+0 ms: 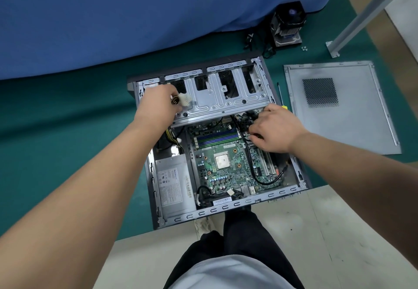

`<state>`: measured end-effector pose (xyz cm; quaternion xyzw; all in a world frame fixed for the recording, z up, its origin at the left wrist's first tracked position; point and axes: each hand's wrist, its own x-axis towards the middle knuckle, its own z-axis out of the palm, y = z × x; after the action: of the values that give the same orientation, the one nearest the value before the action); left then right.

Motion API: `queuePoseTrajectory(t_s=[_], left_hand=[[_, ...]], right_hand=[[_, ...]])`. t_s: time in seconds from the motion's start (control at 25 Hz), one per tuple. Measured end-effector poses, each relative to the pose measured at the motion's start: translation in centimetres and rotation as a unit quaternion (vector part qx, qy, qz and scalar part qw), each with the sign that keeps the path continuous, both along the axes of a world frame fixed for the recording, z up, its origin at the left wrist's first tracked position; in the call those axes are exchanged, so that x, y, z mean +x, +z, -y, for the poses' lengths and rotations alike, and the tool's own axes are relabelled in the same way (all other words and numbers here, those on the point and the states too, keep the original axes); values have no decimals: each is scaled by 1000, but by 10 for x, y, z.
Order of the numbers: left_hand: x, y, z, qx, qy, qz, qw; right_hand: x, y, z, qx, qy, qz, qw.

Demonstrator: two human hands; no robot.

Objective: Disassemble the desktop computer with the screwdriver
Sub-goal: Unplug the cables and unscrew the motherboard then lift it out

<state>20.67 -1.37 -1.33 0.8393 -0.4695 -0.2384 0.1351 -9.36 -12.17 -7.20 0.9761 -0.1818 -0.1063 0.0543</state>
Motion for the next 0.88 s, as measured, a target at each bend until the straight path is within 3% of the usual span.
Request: queuePoseTrajectory(t_s=[0.16,0.24,0.4,0.6,0.88], left_hand=[[-5,-16,-29,-122,37,-58,990],[-5,-26,-44,-134,23,-70,988],[-4,-43,-64,-176,-42,10,983],[5,-57,-73,-85,-146,155,973],[5,-66,-66,-33,-163,204,965]], right_hand=[[1,2,-1,2,0,-4,1000],[1,3,-1,5,-2,-9,1000],[1,4,-2,3,-5,-12,1000],[3,4,-1,7,-12,-17,1000],[5,3,-1,3,-12,-20,1000]])
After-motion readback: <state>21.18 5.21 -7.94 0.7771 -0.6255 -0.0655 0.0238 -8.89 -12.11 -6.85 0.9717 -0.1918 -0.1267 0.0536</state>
